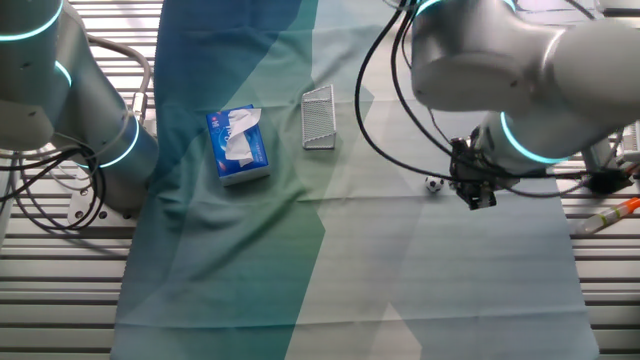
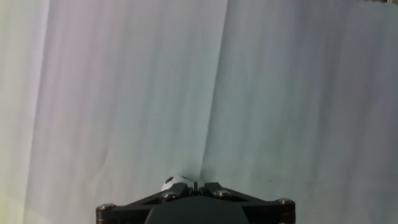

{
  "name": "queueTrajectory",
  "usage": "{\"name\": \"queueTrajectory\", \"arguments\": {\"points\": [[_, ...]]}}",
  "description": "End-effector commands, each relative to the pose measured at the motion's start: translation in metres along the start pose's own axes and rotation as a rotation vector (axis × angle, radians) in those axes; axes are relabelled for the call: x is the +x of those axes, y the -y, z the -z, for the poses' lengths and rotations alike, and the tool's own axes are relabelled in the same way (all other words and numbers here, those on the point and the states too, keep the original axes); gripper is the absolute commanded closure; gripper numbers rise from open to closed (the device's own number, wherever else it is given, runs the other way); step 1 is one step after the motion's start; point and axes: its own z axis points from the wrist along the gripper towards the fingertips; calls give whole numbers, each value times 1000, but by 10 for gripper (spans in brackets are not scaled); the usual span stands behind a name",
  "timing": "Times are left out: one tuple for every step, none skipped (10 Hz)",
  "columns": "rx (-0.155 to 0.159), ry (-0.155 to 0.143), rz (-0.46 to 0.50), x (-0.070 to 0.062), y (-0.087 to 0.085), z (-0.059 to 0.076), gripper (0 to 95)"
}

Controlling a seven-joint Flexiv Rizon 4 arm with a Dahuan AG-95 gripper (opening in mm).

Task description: Push the soccer ball into the goal

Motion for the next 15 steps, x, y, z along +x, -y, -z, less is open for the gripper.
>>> {"name": "queueTrajectory", "arguments": {"points": [[107, -37, -33, -3, 0, 0, 950], [167, -52, -36, -3, 0, 0, 950], [177, -58, -49, -3, 0, 0, 950], [177, -60, -55, -3, 0, 0, 950], [173, -55, -54, -3, 0, 0, 950], [172, -54, -56, -3, 0, 0, 950], [171, -56, -60, -3, 0, 0, 950], [171, -56, -60, -3, 0, 0, 950], [170, -57, -67, -3, 0, 0, 950], [169, -58, -67, -3, 0, 0, 950], [165, -61, -62, -3, 0, 0, 950], [160, -64, -62, -3, 0, 0, 950], [149, -76, -63, -3, 0, 0, 950], [142, -82, -66, -3, 0, 0, 950], [134, -82, -72, -3, 0, 0, 950]]}}
